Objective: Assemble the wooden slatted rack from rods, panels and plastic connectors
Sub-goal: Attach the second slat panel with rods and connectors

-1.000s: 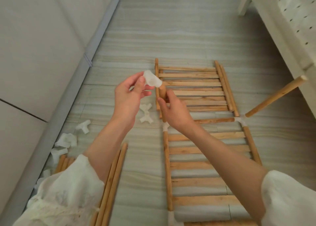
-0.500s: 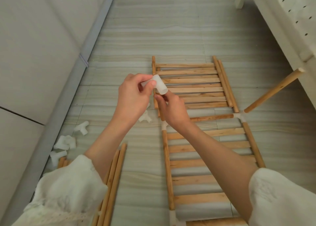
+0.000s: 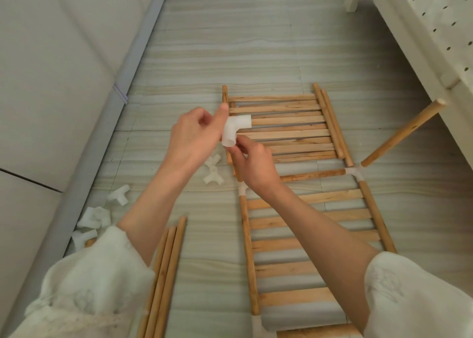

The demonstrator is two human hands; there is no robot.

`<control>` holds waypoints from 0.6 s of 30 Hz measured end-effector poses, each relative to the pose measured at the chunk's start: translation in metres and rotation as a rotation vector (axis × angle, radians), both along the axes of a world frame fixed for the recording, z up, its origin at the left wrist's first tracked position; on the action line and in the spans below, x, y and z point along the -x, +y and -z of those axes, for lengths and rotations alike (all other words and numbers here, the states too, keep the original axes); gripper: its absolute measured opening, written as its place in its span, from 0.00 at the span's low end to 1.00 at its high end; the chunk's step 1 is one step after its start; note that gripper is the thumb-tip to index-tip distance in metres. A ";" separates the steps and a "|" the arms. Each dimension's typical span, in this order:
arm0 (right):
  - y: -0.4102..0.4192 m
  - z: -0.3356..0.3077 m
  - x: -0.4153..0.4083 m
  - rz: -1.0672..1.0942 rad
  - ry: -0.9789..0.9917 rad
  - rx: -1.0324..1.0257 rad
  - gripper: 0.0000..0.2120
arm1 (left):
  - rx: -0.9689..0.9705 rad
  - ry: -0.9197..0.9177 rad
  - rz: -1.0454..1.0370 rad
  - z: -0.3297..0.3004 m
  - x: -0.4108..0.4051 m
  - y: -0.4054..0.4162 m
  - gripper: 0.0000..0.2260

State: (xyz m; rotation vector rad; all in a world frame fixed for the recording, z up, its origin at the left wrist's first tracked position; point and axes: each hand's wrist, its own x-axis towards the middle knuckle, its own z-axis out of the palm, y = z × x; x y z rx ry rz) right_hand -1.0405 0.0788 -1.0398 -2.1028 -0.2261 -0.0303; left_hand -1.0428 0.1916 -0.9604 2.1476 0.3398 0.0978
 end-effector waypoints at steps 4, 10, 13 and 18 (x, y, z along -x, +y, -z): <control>0.000 0.001 -0.002 0.001 -0.002 -0.005 0.10 | 0.045 -0.011 0.223 -0.001 -0.007 0.010 0.03; -0.001 0.002 -0.003 0.013 0.015 -0.018 0.14 | 0.136 -0.028 0.204 0.008 -0.007 0.000 0.08; -0.002 0.003 -0.002 0.011 0.007 -0.007 0.14 | 0.169 -0.032 0.224 0.008 -0.004 0.001 0.09; 0.000 0.002 -0.001 0.010 0.005 0.000 0.14 | 0.178 -0.029 0.259 0.006 -0.002 0.004 0.11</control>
